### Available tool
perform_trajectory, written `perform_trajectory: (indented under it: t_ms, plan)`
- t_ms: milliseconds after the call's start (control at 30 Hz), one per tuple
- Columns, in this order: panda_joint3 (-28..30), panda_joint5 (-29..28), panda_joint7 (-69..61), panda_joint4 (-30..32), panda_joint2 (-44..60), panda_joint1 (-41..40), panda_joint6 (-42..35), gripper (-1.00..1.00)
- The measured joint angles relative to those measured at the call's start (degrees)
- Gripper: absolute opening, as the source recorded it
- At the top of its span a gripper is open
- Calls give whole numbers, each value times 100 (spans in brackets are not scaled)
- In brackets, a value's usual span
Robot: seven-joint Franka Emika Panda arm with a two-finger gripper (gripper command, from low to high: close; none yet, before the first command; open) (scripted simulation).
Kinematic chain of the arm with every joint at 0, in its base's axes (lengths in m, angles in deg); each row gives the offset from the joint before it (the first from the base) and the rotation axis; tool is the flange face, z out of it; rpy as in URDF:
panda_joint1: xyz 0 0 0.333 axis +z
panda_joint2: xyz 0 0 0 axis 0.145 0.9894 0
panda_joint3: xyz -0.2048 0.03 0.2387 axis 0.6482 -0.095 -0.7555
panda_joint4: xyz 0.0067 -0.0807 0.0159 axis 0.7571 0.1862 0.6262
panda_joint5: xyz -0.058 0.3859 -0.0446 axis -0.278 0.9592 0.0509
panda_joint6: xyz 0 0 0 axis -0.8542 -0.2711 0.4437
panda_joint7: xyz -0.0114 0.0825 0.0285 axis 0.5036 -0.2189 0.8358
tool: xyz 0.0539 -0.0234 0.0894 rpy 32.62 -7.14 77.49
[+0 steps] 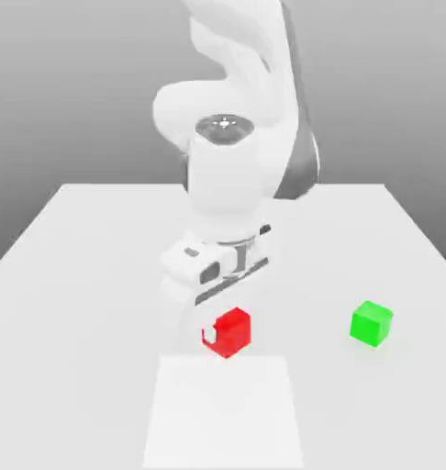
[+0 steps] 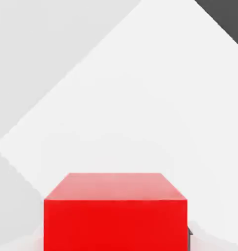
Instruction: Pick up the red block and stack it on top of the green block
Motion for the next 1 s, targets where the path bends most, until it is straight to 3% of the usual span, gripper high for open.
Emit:
perform_trajectory:
  t_ms: [300, 533, 567, 800, 1000]
  plan:
    - [-1396, 494, -795, 61, -518, 2173, -445, -100]
    - [-1433, -297, -281, 19, 765, 2175, 772, -100]
    - [-1398, -429, -189, 13, 898, 2174, 895, 100]
    - [-1400, -410, -203, 14, 891, 2206, 897, 100]
    - [-1337, 304, -698, 56, -231, 2454, -159, 100]
